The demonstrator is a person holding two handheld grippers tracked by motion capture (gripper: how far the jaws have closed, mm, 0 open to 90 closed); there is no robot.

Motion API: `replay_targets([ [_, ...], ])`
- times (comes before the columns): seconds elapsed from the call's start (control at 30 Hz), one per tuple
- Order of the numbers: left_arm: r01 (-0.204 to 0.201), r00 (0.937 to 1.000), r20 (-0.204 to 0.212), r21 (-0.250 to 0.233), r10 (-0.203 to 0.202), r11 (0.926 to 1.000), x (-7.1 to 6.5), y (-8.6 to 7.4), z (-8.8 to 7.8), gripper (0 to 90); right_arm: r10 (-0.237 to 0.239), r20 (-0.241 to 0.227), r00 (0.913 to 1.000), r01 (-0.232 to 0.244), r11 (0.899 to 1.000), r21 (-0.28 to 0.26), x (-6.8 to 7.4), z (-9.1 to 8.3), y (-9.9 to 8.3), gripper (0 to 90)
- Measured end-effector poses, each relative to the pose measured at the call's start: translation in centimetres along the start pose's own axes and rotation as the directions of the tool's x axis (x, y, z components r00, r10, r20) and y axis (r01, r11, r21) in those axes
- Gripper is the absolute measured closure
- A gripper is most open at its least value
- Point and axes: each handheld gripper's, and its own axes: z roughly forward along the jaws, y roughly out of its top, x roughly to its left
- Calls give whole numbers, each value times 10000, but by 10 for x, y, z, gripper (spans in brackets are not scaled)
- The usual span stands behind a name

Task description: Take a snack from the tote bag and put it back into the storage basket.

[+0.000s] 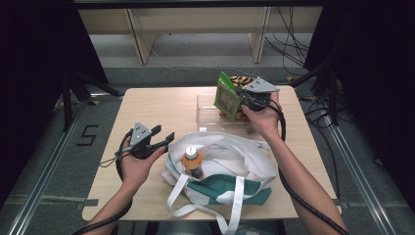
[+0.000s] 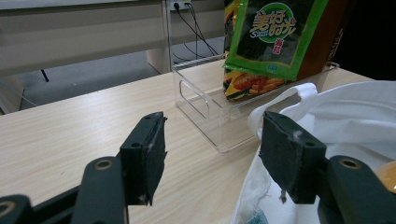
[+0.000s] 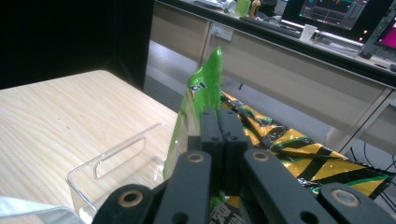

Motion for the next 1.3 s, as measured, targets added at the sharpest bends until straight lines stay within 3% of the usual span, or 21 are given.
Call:
replay_targets([
  [0.23,4,10000,9,-33,-4,10000,1,0,0,399,85,59,9999,-85,9999,58,1,4,-5,900],
  [0.3,9,10000,14,-34,-9,10000,1,0,0,399,-66,-8,10000,67,9998,172,0,5,-7,900],
  [0.33,19,10000,16,-42,-18,10000,0,0,0,399,115,-17,9999,-115,9997,223,2,6,-9,900],
  [0.6,20,10000,15,-19,-20,10000,0,0,0,399,204,35,9998,-206,9973,704,2,5,-16,900],
  [0.67,-15,10000,21,2,15,10000,0,0,0,399,50,92,9999,-58,9963,861,2,3,-16,900],
  [0.8,-33,10000,50,-16,33,10000,-1,0,0,399,190,107,9998,-202,9924,1214,4,-1,-18,900],
  [0.83,-30,10000,50,-9,30,10000,-1,0,0,399,-65,105,9999,51,9922,1248,2,-1,-19,900],
  [1.07,-4,10000,8,-25,5,10000,-1,0,0,399,-12,118,9999,-9,9845,1751,3,-4,-27,900],
  [1.2,-37,10000,6,-25,37,10000,-1,0,-1,399,256,212,9994,-294,9783,2051,4,-5,-34,900],
  [1.23,-45,10000,9,-26,45,10000,-1,0,-1,399,258,118,9996,-278,9727,2305,3,-6,-35,900],
  [1.3,-56,10000,27,-39,56,10000,-2,1,-1,399,223,282,9994,-282,9727,2305,4,-5,-39,900],
])
